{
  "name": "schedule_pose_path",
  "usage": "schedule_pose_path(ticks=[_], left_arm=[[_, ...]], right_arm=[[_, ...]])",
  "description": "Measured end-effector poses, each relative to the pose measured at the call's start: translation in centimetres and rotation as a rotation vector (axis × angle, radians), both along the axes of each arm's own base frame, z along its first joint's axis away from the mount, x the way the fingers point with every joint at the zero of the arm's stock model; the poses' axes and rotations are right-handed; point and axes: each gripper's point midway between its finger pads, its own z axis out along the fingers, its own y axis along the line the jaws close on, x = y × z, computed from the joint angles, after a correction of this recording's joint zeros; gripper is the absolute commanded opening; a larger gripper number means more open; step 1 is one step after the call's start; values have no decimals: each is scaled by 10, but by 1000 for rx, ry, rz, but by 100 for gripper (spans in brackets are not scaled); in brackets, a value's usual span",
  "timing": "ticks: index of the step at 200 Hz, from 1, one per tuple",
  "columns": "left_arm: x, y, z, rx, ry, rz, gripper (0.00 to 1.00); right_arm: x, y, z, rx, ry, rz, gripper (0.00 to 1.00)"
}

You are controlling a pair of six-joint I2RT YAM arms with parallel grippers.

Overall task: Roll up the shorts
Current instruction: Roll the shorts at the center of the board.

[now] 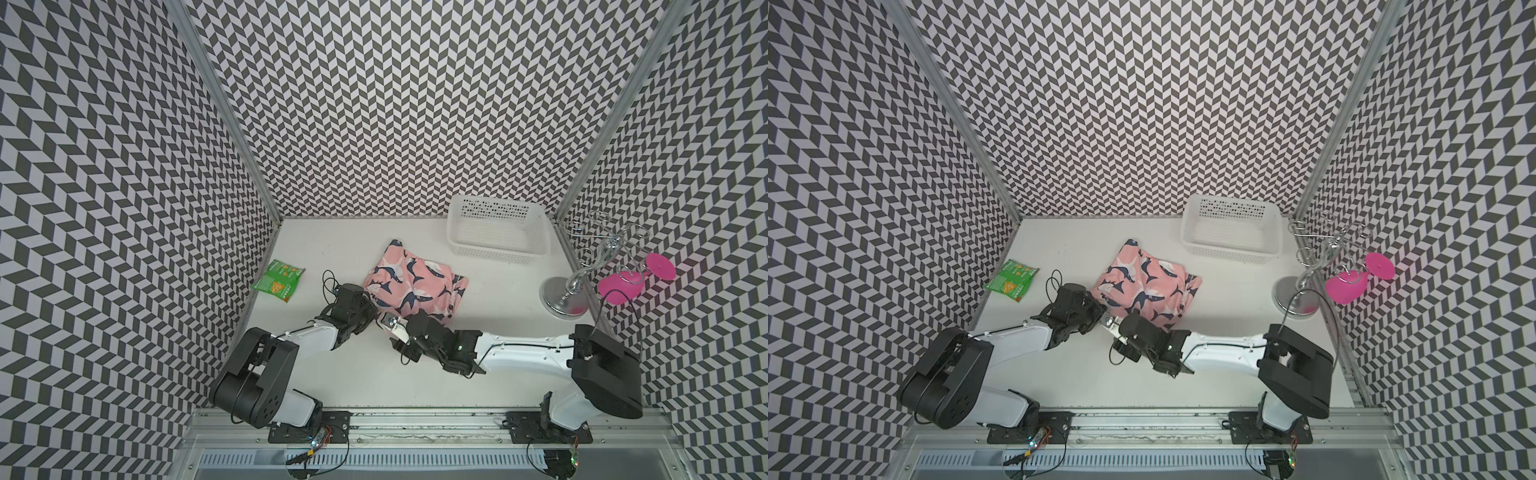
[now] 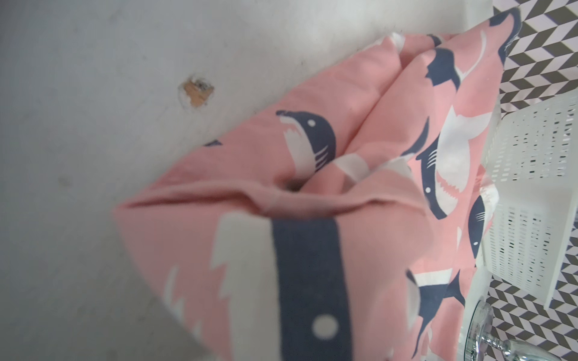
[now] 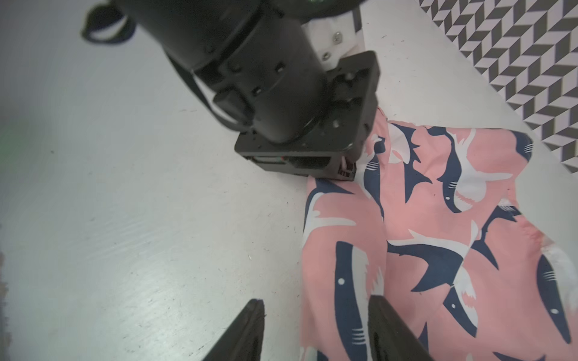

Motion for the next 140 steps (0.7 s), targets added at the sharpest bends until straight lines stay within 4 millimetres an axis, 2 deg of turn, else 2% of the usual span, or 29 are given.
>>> schedule_pose_path(ticks=[5,13,16,19,58,77,90,107,115,130,140], left_arm=[[0,0,0,2,7,-1,0],[0,0,1,7,21,-2,0],[-1,0,1,9,26,-2,0],[-1,0,1,11,31,-2,0],[-7,-1,-1,15,78,-13,0],[-9,-2,-2,10,86,-16,0],[-9,-2,-2,4,88,-17,0],[-9,-2,-2,-7,93,-18,0],[-9,-1,-2,-11,94,-17,0],[-9,0,-2,-20,97,-17,1],[-8,2,-1,-24,95,-12,13]], right_arm=[[-1,1,-1,-18,-30,-4,62],[0,2,-3,-41,-72,-15,63],[1,3,-4,-48,-89,-20,72],[2,3,-5,-57,-104,-24,75],[13,6,-40,-203,-212,-76,75],[19,6,-52,-245,-240,-102,72],[24,5,-58,-269,-266,-127,62],[29,2,-65,-300,-297,-150,27],[31,1,-67,-303,-297,-153,14],[32,5,-69,-301,-277,-142,2],[35,7,-70,-293,-246,-131,0]])
